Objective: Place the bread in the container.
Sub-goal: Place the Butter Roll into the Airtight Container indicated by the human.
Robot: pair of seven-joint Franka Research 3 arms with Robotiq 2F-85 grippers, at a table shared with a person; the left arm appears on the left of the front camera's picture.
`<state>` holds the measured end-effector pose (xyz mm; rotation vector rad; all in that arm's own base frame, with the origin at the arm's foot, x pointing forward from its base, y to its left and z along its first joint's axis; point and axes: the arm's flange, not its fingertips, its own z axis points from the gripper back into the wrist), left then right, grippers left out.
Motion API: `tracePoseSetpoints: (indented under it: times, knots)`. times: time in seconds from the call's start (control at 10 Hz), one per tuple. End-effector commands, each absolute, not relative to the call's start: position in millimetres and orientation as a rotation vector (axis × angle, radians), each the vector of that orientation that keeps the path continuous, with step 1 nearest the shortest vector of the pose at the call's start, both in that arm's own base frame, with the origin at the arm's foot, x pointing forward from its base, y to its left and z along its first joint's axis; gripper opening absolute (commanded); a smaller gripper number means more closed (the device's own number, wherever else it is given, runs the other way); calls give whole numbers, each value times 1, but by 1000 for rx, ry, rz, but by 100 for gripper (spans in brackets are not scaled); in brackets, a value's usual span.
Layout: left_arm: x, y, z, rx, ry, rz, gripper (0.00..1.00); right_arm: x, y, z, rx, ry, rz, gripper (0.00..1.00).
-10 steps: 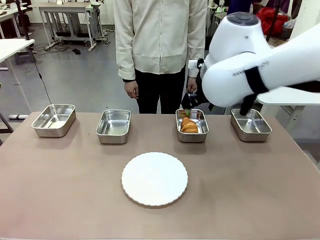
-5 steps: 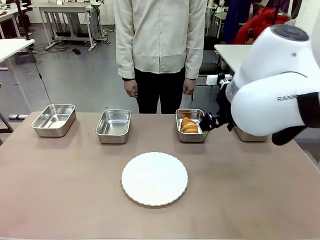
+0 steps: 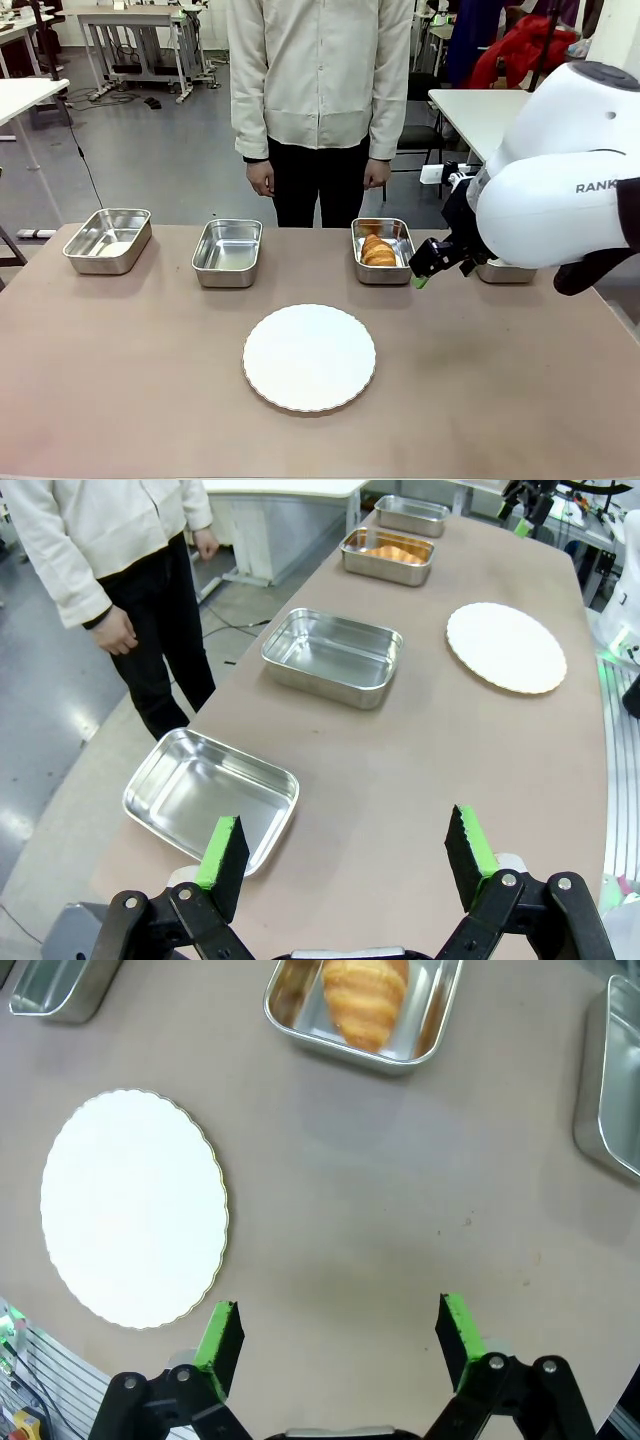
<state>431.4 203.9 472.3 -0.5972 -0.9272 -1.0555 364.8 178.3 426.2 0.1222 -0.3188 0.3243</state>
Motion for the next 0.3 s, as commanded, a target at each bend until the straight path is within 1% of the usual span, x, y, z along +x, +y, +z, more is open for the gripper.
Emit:
tracePoseSetpoints:
  times: [0.0,0.2]
  knots:
    - [430,203,473,-594,-936,-1067,100,363,181,427,116,-322,308,100]
    - [430,203,473,-594,-936,-1067,100,363,181,427,116,-322,308,100]
